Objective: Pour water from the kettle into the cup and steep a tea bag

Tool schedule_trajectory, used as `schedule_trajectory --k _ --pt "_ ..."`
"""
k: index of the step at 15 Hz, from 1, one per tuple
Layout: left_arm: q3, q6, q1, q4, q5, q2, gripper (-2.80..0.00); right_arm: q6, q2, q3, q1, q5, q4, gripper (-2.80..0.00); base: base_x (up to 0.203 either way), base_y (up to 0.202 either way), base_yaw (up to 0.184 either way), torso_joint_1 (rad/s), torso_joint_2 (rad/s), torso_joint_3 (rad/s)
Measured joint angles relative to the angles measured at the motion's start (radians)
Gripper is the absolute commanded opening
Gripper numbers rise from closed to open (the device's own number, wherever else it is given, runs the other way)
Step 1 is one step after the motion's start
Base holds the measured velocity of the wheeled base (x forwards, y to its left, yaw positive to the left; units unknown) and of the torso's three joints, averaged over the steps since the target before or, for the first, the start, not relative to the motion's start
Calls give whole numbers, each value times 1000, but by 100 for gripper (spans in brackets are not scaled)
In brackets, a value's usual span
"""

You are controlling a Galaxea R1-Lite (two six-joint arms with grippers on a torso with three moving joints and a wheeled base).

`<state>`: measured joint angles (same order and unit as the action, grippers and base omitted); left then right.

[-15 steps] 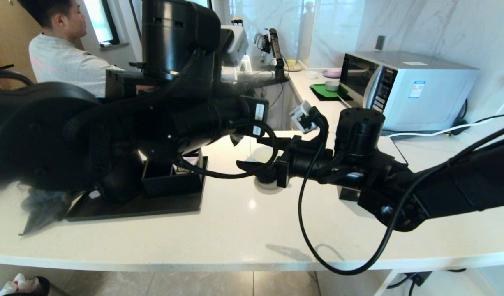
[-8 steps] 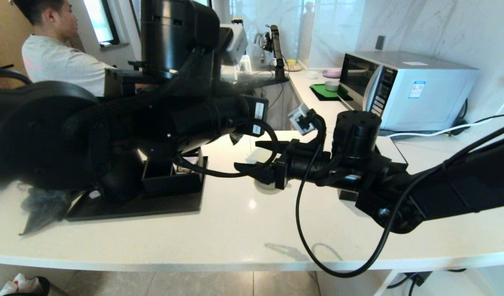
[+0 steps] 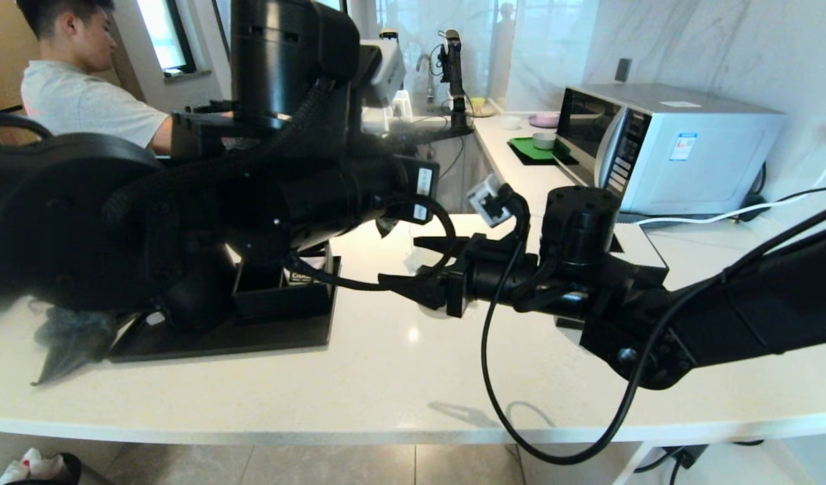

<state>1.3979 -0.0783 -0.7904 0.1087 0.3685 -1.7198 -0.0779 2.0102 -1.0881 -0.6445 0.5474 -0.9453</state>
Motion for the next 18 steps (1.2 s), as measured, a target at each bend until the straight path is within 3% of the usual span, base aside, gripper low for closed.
schedule_trajectory --k 1,2,18 --pt "0 0 0 0 0 0 -280 -1 0 9 0 0 -11 0 0 0 0 0 0 0" --pt "0 0 0 0 0 0 -280 -1 0 17 0 0 -19 -280 0 0 0 0 0 0" --pt "-7 -2 -3 -1 0 0 -280 -1 -2 24 -4 -2 -21 -280 0 0 0 0 0 0"
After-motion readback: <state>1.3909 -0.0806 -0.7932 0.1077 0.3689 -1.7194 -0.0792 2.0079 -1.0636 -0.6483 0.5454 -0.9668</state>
